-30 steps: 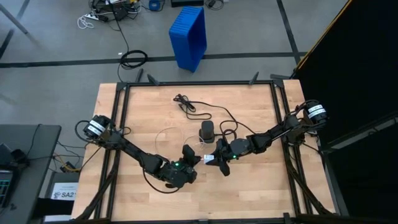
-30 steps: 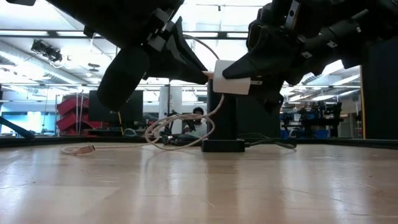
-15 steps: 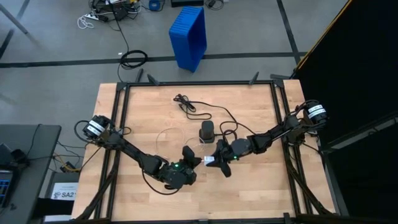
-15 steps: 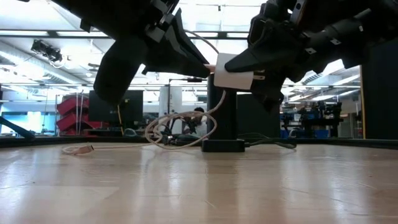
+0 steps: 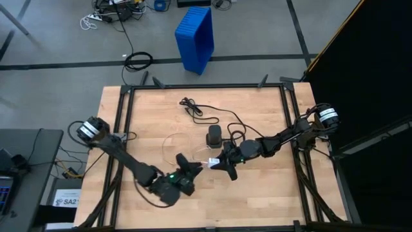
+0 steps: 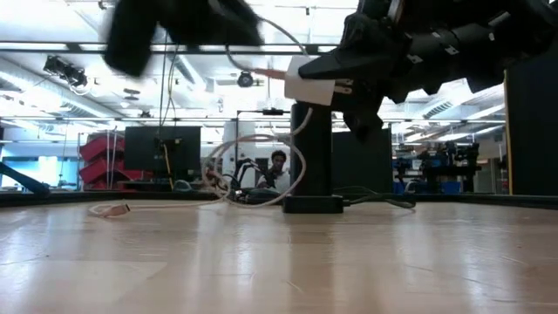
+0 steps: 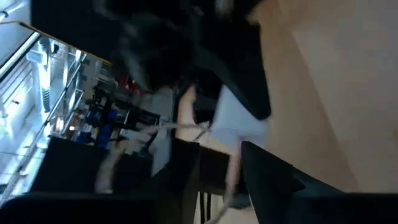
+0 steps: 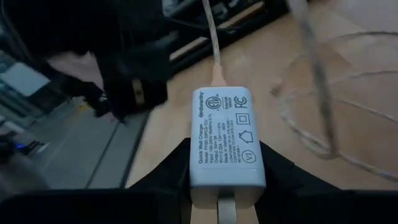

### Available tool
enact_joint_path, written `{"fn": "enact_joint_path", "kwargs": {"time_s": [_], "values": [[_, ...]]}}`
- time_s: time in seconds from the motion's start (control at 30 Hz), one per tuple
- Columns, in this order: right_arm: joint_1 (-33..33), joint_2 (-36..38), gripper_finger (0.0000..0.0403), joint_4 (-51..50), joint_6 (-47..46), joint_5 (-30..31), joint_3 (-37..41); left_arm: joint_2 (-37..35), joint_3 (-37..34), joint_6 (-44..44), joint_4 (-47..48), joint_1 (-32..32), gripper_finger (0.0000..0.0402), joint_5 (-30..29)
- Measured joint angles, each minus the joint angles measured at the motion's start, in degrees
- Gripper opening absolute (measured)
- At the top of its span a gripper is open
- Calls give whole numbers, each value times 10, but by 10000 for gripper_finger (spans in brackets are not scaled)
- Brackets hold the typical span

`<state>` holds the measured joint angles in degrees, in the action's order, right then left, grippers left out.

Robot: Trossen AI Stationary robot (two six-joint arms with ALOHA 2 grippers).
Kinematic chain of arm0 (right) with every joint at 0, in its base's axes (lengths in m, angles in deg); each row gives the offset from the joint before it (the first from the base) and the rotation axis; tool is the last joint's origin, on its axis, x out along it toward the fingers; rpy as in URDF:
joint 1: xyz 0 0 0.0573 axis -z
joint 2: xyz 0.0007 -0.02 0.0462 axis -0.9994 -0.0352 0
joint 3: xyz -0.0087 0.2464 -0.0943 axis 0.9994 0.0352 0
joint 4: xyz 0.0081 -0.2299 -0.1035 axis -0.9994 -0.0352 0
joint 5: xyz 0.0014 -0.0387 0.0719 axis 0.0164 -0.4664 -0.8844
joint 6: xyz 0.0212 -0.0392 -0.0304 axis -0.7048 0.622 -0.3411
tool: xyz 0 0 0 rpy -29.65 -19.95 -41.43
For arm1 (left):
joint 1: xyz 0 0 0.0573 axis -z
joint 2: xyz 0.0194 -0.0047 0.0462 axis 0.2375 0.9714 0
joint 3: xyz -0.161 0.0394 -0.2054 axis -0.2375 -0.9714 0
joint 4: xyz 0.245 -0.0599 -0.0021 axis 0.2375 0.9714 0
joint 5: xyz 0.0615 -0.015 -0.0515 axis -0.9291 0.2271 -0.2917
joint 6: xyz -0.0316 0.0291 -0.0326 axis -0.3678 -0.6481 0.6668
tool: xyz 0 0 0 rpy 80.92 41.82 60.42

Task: Plug in charger
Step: Insert the charger cable into the charger adapter, then insert the charger adapter into the black outlet

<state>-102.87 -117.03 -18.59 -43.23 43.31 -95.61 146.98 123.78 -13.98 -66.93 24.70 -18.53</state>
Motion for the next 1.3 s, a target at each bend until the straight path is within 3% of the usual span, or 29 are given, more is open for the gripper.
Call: {"fn": "enact_joint_path", "kwargs": {"time_s": [0.27, 0.47, 0.6, 0.77, 0.97, 1.3], "values": [[9, 0, 88, 117, -14, -72, 1, -72, -1, 122, 72, 42, 115, -1], [12, 1, 88, 184, -21, -94, 2, -102, -23, 239, 104, 40, 115, 70], [20, 2, 88, 192, -24, -95, 2, -109, -72, 288, 52, 36, 115, 82], [33, 2, 88, 216, -31, -115, 3, -108, -136, 324, -74, 15, 115, 149], [37, 2, 88, 226, -33, -136, 3, -108, -195, 337, -142, -12, 116, 149], [36, 2, 88, 225, -35, -145, 3, -108, -224, 359, -152, -77, 116, 169]]}}
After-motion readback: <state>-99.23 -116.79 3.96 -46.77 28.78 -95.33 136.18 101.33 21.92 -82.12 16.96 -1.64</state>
